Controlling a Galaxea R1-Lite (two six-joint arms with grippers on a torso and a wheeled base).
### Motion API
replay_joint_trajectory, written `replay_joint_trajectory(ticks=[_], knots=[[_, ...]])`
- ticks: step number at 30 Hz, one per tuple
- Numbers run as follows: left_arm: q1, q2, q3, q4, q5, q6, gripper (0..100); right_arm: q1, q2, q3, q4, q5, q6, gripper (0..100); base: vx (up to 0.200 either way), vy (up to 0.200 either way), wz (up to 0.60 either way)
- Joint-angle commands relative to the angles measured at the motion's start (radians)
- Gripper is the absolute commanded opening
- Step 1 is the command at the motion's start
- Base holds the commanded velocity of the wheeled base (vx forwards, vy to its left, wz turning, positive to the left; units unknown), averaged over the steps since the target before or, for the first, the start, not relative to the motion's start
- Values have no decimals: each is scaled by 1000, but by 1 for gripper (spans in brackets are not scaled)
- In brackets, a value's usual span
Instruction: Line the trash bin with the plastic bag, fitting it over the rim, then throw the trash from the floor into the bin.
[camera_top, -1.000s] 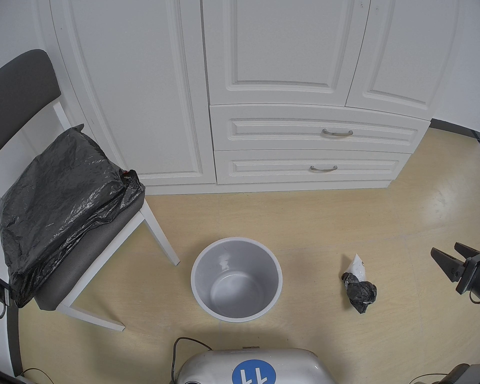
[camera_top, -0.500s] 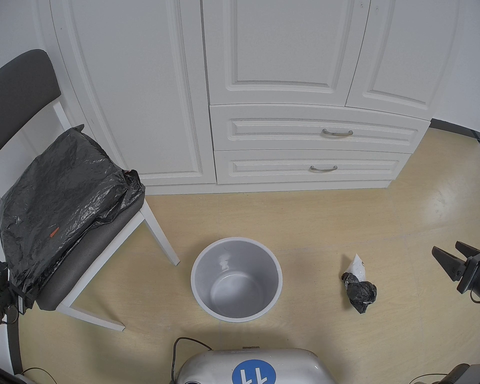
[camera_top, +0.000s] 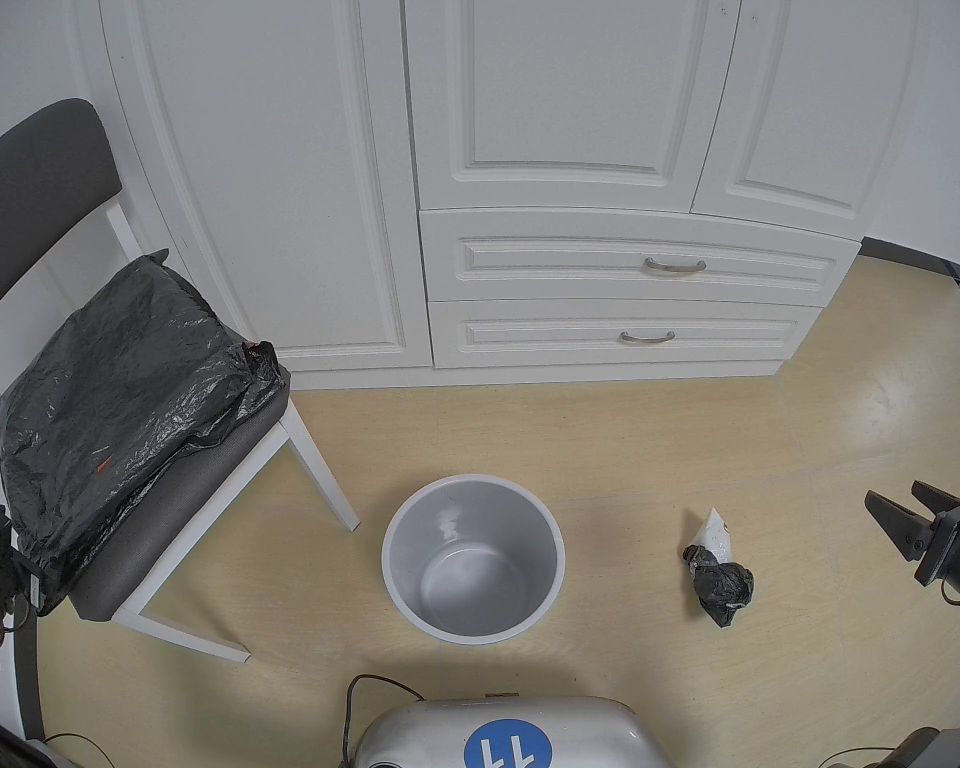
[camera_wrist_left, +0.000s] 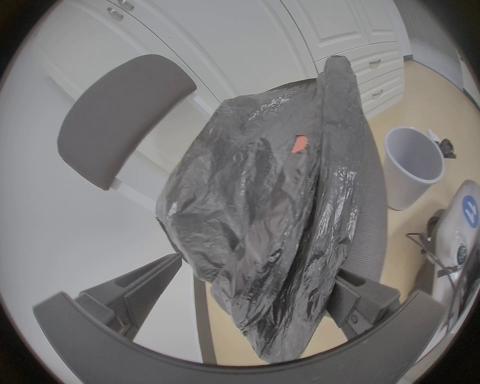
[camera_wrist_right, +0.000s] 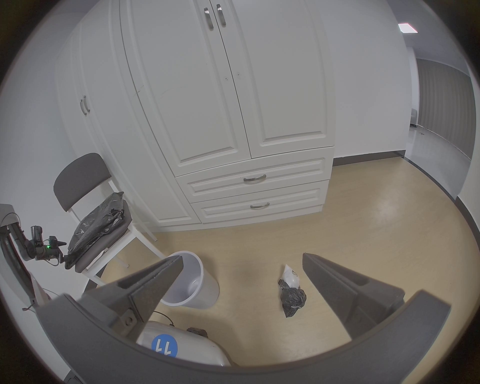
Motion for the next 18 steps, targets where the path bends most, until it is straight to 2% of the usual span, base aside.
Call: replay_joint_trajectory(ticks=[1, 14, 18], knots=[[-3, 54, 40, -84, 28, -5, 100, 1, -1, -2, 0, 0, 0, 100, 0, 0, 0], [8, 54, 61, -200, 30, -14, 100, 1, -1, -5, -2, 0, 0, 100, 0, 0, 0], [16, -6, 80, -245, 28, -60, 100, 1, -1, -5, -2, 0, 0, 100, 0, 0, 0]])
